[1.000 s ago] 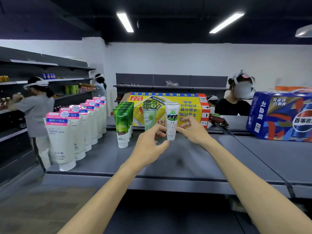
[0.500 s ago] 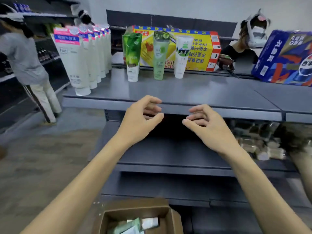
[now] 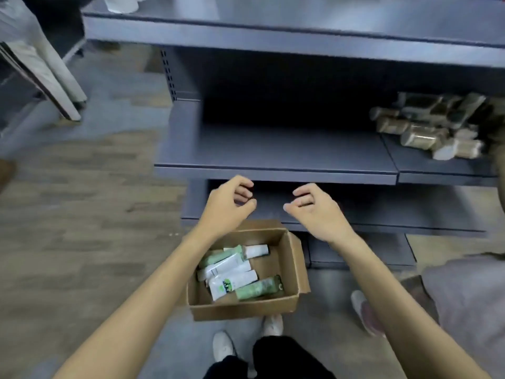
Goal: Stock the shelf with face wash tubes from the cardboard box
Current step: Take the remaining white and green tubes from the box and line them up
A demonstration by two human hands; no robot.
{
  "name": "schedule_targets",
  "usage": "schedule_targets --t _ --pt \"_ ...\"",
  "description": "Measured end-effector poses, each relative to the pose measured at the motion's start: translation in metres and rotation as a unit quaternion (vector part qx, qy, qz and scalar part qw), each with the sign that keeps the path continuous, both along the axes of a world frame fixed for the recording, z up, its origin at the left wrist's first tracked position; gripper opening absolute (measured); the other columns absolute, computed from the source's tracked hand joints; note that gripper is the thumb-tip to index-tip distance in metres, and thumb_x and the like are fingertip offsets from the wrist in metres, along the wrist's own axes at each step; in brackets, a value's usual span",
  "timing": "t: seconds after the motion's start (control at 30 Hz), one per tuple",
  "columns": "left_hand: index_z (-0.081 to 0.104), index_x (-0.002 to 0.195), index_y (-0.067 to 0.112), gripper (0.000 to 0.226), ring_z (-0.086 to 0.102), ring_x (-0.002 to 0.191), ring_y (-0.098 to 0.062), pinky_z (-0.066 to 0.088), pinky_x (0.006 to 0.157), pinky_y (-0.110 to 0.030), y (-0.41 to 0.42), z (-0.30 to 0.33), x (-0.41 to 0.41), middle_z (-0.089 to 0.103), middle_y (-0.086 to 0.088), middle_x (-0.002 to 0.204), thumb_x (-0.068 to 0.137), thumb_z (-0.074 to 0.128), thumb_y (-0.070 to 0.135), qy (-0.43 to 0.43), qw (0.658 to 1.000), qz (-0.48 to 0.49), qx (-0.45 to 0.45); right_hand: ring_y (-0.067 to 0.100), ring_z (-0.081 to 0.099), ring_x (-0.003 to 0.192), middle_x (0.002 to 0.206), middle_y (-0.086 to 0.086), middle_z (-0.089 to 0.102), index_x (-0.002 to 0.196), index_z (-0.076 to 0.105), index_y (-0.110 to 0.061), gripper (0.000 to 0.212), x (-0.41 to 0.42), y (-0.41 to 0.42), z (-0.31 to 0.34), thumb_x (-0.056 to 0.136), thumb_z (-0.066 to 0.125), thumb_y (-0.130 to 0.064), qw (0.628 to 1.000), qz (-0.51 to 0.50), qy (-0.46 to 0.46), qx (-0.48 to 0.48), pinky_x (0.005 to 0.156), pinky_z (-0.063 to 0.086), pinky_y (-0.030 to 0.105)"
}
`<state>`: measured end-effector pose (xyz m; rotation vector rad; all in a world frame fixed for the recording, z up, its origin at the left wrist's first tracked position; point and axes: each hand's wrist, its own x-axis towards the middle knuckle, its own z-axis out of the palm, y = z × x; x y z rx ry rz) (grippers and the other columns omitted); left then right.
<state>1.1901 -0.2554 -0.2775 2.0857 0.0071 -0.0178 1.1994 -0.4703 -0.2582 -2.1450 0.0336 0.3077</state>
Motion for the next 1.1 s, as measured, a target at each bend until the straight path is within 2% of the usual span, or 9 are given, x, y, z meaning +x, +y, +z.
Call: schedule_targets --t 0.13,0.33,0.5,0.6,0.67,0.8,0.9,1.03,1.1 --pt "0.062 0.106 0.024 0.025 0.069 0.086 -0.011 0.054 0.079 -0.022 0.012 -0.055 -0.03 0.069 0.003 0.094 0.083 0.072 0.019 0.092 0.995 0.02 0.017 0.012 0.064 0.096 0.099 -0.005 0.071 0.111 0.056 -0.021 0.032 -0.021 0.011 -0.07 0.087 0.071 -0.036 0.993 0.046 0.094 -0.046 0.074 0.044 0.021" --pt "0.062 0.103 0.025 0.026 0.069 0.085 -0.014 0.054 0.083 -0.029 0.024 -0.088 -0.049 0.068 0.004 0.091 0.081 0.074 0.017 0.129 0.988 0.082 0.014 0.02 0.064 0.104 0.09 -0.006 0.066 0.115 0.053 -0.017 0.033 -0.031 0.028 -0.156 0.089 0.07 -0.028 0.97 0.122 0.178 -0.112 0.091 0.052 0.035" --pt "0.06 0.101 0.025 0.026 0.067 0.082 -0.013 0.055 0.082 -0.033 0.027 -0.124 -0.064 0.065 0.008 0.086 0.081 0.073 0.014 0.171 0.979 0.106 0.02 0.022 0.06 0.107 0.117 0.005 0.067 0.119 0.054 -0.013 0.038 -0.036 0.062 -0.213 0.09 0.069 -0.031 0.941 0.194 0.24 -0.138 0.084 0.043 0.026" --pt "0.06 0.101 0.025 0.026 0.067 0.082 -0.012 0.054 0.08 -0.03 0.031 -0.144 -0.069 0.065 0.009 0.086 0.082 0.072 0.013 0.193 0.973 0.126 0.026 0.022 0.059 0.103 0.115 0.006 0.068 0.12 0.057 -0.014 0.037 -0.04 0.091 -0.241 0.09 0.069 -0.033 0.939 0.148 0.285 -0.123 0.079 0.04 0.024" --pt "0.061 0.101 0.024 0.025 0.068 0.081 -0.011 0.052 0.078 -0.026 0.035 -0.157 -0.075 0.067 0.01 0.086 0.082 0.073 0.015 0.204 0.967 0.145 0.038 0.024 0.061 0.103 0.114 0.008 0.068 0.11 0.064 -0.013 0.033 -0.04 0.108 -0.26 0.09 0.067 -0.039 0.939 0.07 0.32 -0.102 0.083 0.048 0.027" --pt "0.063 0.102 0.023 0.024 0.069 0.082 -0.012 0.055 0.083 -0.032 0.042 -0.182 -0.087 0.069 0.013 0.084 0.081 0.073 0.016 0.212 0.964 0.157 0.043 0.027 0.065 0.097 0.119 0.01 0.063 0.116 0.062 -0.007 0.049 -0.029 0.136 -0.289 0.089 0.066 -0.048 0.897 -0.114 0.426 0.021 0.072 0.062 0.038" --pt "0.06 0.098 0.031 0.022 0.069 0.086 -0.01 0.056 0.083 -0.038 0.046 -0.197 -0.089 0.07 0.012 0.085 0.082 0.072 0.023 0.204 0.965 0.152 0.062 0.027 0.068 0.093 0.116 0.009 0.065 0.116 0.062 -0.011 0.06 -0.017 0.15 -0.305 0.082 0.067 -0.059 0.885 -0.151 0.44 0.032 0.056 0.06 0.031" --pt "0.061 0.103 0.031 0.022 0.068 0.088 -0.007 0.056 0.081 -0.036 0.049 -0.207 -0.087 0.07 0.013 0.092 0.083 0.067 0.028 0.173 0.966 0.168 0.097 0.028 0.072 0.083 0.096 0.01 0.071 0.085 0.062 -0.012 0.053 -0.008 0.166 -0.32 0.079 0.067 -0.064 0.875 -0.163 0.456 0.019 0.067 0.063 0.04" --pt "0.062 0.105 0.026 0.022 0.067 0.088 -0.005 0.055 0.083 -0.03 0.052 -0.21 -0.086 0.069 0.012 0.095 0.084 0.068 0.02 0.158 0.966 0.179 0.099 0.026 0.073 0.076 0.091 0.012 0.073 0.087 0.066 -0.009 0.053 -0.006 0.171 -0.326 0.081 0.068 -0.062 0.872 -0.161 0.462 0.027 0.059 0.063 0.036"
